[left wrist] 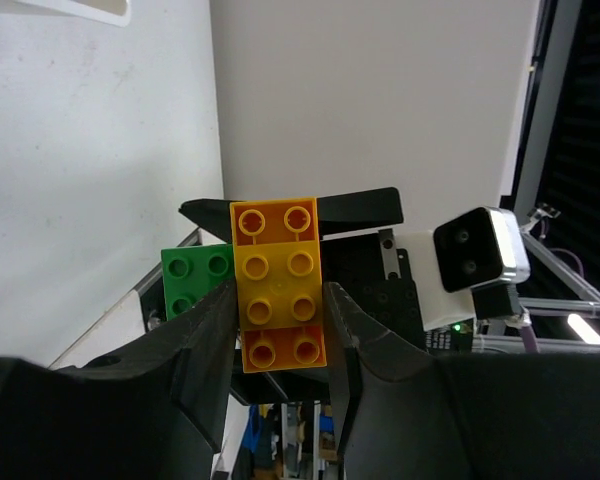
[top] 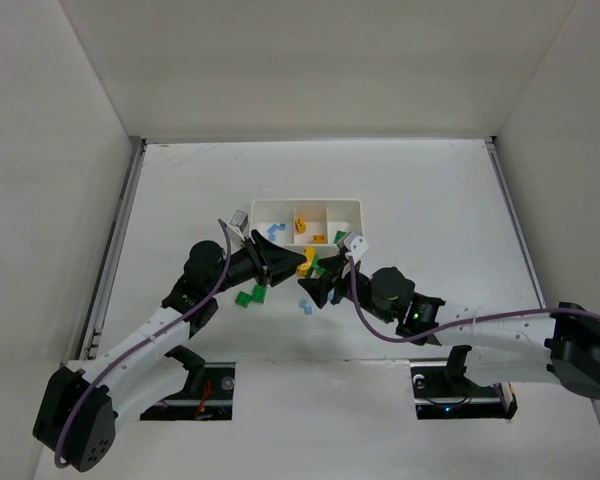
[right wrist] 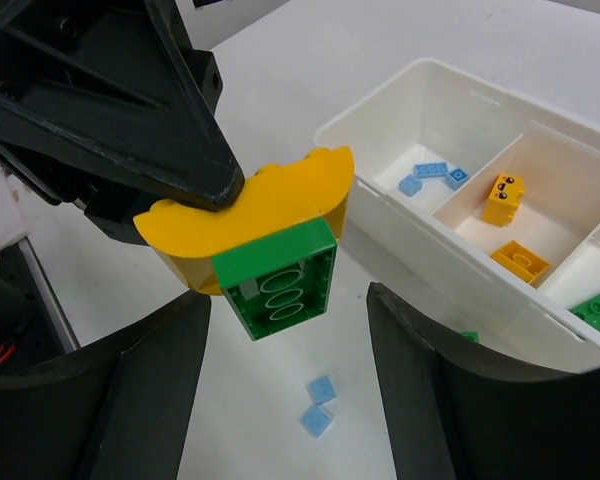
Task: Sort the legos into containers by color
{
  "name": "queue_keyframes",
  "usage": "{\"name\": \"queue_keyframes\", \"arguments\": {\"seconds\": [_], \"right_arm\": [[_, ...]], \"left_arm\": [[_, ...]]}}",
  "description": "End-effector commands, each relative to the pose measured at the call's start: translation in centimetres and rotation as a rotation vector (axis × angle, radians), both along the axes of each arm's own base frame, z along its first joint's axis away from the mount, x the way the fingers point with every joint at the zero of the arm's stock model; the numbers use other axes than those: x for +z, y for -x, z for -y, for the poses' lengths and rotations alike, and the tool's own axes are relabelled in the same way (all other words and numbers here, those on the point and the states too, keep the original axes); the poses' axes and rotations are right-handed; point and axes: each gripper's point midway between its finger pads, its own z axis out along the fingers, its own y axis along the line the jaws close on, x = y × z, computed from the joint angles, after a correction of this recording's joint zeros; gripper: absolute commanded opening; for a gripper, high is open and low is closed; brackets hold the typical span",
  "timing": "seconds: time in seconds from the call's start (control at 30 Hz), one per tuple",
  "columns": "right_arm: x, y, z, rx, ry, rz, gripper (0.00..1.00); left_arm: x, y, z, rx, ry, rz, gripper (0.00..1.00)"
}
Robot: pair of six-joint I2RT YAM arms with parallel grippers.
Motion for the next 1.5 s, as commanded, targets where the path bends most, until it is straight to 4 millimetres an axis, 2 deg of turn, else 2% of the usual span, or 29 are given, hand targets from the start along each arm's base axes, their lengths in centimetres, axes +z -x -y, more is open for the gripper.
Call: {"name": "queue_keyframes", "arguments": {"seconds": [0.0, 0.1, 0.27, 0.37, 0.57, 0.8, 1.07, 1.17, 1.23, 1.33, 1.47], "right_arm": [[2.0, 0.4, -0.9, 0.027, -0.094, 0.019, 0.7], [2.0, 0.6, -0.9, 0.034, -0.106, 0.006, 0.67], [1.6, 0.5, -1.0, 0.046, -0.094, -0.004, 0.51], [1.8, 0.5, -1.0, 0.046, -0.104, -0.002, 0.45], [2.1, 0.1, -0.3, 0.023, -0.099, -0.002, 0.34], [2.0, -0.2, 0.6, 0.003, -0.078, -0.004, 0.29], [2.1, -1.1, 2.7, -0.052, -0.059, -0.002, 0.29], [1.9, -1.7, 3.3, -0.084, -0.056, -0.014, 0.29], [1.7, -2.5, 3.6, -0.113, -0.046, -0.02, 0.29], [0.9, -5.2, 4.9, -0.229, -0.017, -0.038, 0.29], [-0.7, -8.2, 5.8, -0.331, 0.021, -0.12, 0.31]], "left_arm": [[3.1, 0.6, -0.2, -0.018, 0.099, 0.075, 0.13], [3.1, 0.5, -0.2, -0.021, 0.104, 0.071, 0.13], [3.0, 0.5, -0.2, -0.024, 0.103, 0.072, 0.13], [2.9, 0.3, -0.3, -0.027, 0.1, 0.073, 0.13], [1.1, -0.4, -0.9, -0.007, 0.07, 0.045, 0.13], [0.0, -0.9, -1.3, 0.009, 0.048, 0.034, 0.13], [-1.0, -1.7, -2.0, 0.031, 0.027, 0.027, 0.12], [-1.4, -1.9, -2.0, 0.04, 0.017, 0.019, 0.12], [-1.1, -2.2, -2.0, 0.039, 0.019, 0.028, 0.12], [-0.8, -2.5, -1.6, 0.046, 0.004, 0.059, 0.12], [-0.5, -4.0, -1.5, 0.084, -0.053, 0.134, 0.12]]}}
